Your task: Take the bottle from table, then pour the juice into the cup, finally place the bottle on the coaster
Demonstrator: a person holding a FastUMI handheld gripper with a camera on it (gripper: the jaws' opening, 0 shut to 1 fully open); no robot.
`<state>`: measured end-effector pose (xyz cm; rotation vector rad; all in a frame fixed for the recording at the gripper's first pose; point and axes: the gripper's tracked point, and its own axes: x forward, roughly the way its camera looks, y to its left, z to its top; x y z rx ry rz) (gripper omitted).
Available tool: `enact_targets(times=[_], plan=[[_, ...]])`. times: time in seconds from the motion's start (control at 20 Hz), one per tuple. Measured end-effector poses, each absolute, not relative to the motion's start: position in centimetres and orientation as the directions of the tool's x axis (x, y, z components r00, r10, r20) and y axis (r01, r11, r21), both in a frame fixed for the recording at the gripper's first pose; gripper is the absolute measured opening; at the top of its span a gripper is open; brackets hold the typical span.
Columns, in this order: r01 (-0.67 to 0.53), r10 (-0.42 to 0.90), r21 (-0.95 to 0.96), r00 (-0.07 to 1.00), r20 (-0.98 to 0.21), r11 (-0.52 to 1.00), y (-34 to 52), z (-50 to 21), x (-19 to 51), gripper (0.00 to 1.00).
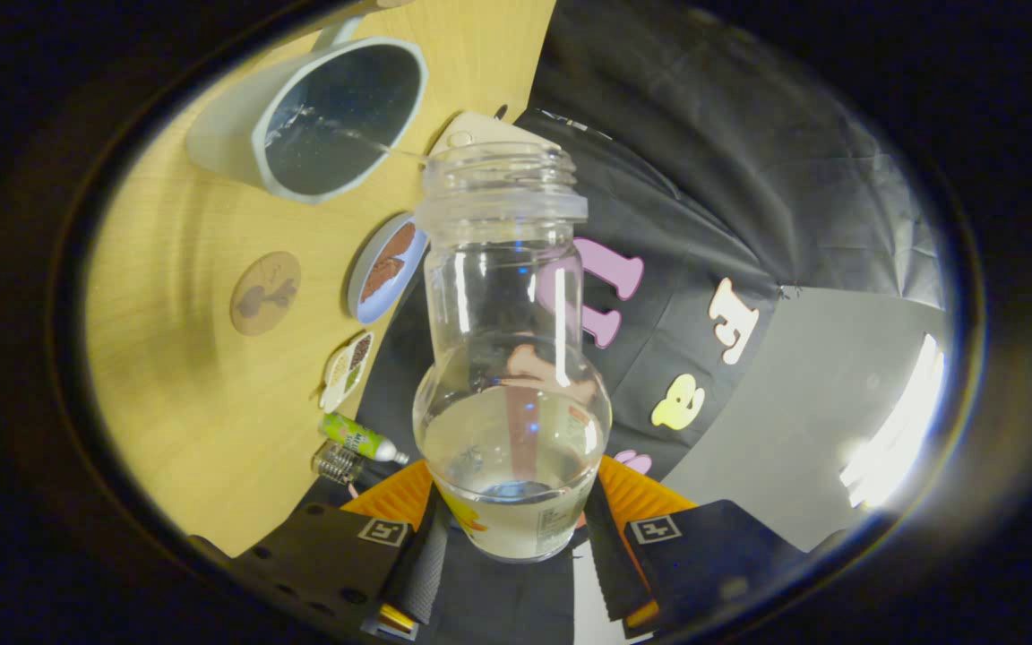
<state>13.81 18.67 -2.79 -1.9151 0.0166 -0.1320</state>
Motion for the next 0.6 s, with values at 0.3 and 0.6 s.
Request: enact_targets(times=[0.3,0.6], plan=[[-0.172,-0.173,-0.982,0.967,-0.184,0.081,16.9,-8.7,13.5,0.75],[-0.285,-0.115,-0.767,0.9,-0.421,0.575,17.5,-13.0,12.4,0.75]])
